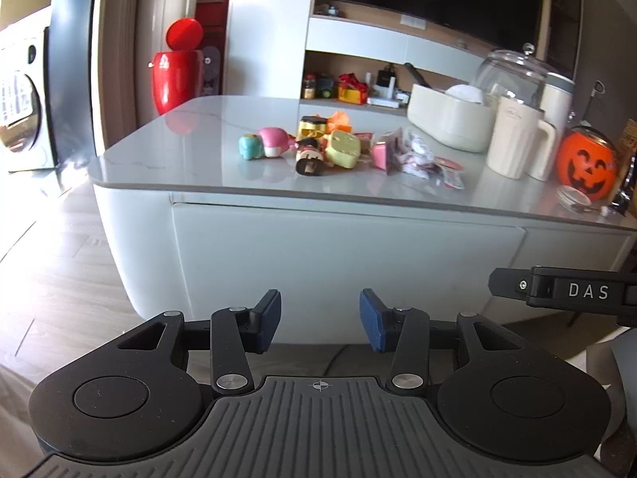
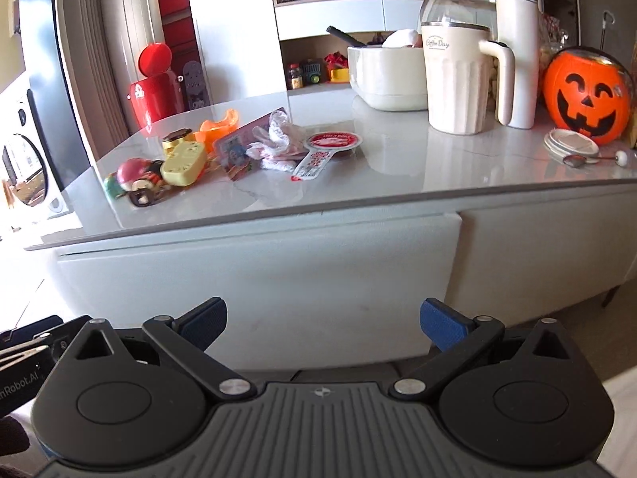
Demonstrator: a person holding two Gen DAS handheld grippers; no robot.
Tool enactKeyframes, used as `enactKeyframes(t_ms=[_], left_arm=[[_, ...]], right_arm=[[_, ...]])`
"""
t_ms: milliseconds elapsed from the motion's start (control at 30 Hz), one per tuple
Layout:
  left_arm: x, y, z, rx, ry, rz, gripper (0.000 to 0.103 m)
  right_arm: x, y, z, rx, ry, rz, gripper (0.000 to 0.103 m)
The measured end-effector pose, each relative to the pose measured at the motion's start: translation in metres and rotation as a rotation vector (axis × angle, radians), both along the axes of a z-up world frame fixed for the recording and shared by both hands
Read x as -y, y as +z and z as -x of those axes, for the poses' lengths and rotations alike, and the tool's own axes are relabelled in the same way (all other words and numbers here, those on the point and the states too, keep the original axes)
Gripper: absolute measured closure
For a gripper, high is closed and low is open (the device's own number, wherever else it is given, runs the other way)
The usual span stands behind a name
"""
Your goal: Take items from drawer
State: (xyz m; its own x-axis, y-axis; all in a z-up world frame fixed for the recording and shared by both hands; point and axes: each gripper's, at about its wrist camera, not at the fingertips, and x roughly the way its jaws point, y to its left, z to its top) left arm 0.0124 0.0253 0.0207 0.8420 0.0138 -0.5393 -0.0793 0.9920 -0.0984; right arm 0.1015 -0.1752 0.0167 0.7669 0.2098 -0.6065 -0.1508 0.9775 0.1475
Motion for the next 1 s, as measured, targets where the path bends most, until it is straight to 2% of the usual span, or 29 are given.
enactKeyframes(t_ms=[67,133,200,233,300,433,600,800,1000], left_arm=[[0.007,0.001,0.022,0.017,-0.013,-0.020,0.055],[0.012,-0.007,0.033,0.021,-0.026,-0.023,0.055],[0.016,-0.019,0.028,-0.029,-0.047,-0.034,0.055],[0.014,-0.021,0.025,-0.049,-0.047,-0.025,0.055],[0.013,-0.022,0.024,-0.054,-0.029,-0.022,0.055],[0.020,-0.020,0.027,-0.031,-0.045,-0.055,0.055],[0.029,-0.019,0.028,-0.018,-0.080,-0.093,0.056],[0.022,-0.020,0.025,-0.026,-0.055,-0.061,0.055],[0.022,-0.020,0.025,-0.026,-0.060,-0.062,0.055]], right_arm=[[0.001,0.008,0.037,0.030,0.035,-0.018,0.000],[-0.004,0.007,0.071,0.119,0.048,0.021,0.000],[-0.011,-0.002,0.098,0.202,0.062,0.068,0.000],[-0.014,-0.007,0.101,0.206,0.075,0.093,0.000],[-0.015,-0.012,0.093,0.154,0.079,0.109,0.000],[0.002,-0.017,0.080,0.094,0.005,0.046,0.000],[-0.006,-0.017,0.088,0.128,0.040,0.079,0.000],[-0.007,-0.019,0.087,0.108,0.028,0.102,0.000],[-0.011,-0.021,0.086,0.100,0.038,0.134,0.000]])
